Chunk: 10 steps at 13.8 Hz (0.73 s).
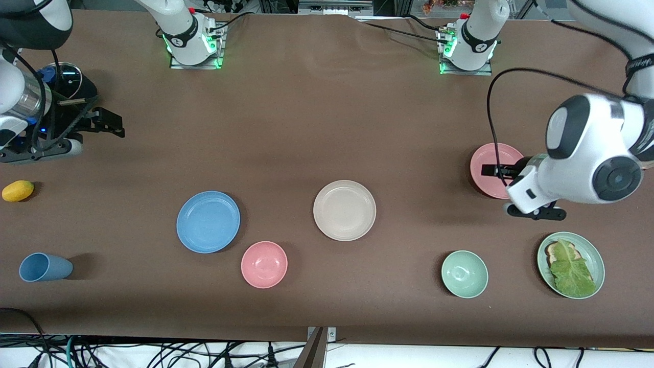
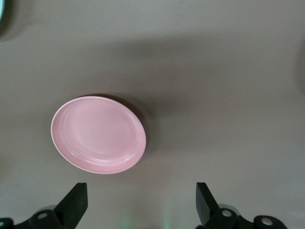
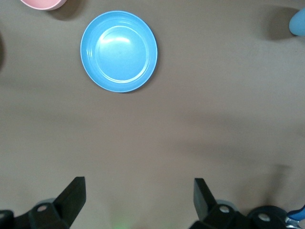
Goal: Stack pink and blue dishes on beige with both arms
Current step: 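Move the left gripper over the rim of the pink plate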
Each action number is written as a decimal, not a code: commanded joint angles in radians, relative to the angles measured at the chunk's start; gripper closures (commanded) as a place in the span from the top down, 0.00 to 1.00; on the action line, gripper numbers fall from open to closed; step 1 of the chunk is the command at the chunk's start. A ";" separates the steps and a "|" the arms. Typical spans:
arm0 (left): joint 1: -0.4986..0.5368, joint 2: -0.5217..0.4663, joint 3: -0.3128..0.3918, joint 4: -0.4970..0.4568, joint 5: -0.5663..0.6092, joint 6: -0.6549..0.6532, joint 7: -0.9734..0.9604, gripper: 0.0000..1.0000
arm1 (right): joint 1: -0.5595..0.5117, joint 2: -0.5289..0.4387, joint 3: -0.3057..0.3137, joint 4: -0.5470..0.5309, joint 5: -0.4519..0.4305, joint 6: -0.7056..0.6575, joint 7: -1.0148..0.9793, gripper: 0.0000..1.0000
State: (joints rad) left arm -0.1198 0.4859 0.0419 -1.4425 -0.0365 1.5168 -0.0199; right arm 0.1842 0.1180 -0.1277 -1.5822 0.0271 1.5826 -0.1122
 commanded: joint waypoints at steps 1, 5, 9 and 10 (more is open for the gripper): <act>0.063 0.017 0.003 -0.013 -0.042 0.026 0.017 1.00 | -0.008 0.012 0.003 0.005 -0.009 0.023 -0.017 1.00; 0.149 -0.030 0.013 -0.180 -0.078 0.150 0.156 1.00 | -0.008 0.034 0.002 0.005 0.001 0.037 -0.015 1.00; 0.152 -0.194 0.097 -0.539 -0.124 0.455 0.319 1.00 | -0.009 0.115 0.002 0.001 0.004 0.121 -0.017 1.00; 0.158 -0.193 0.117 -0.568 -0.156 0.482 0.377 1.00 | -0.017 0.136 0.002 -0.002 0.007 0.149 -0.017 1.00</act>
State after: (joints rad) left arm 0.0392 0.3891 0.1224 -1.8510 -0.1355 1.9117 0.2519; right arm 0.1828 0.2101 -0.1281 -1.5865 0.0273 1.6887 -0.1127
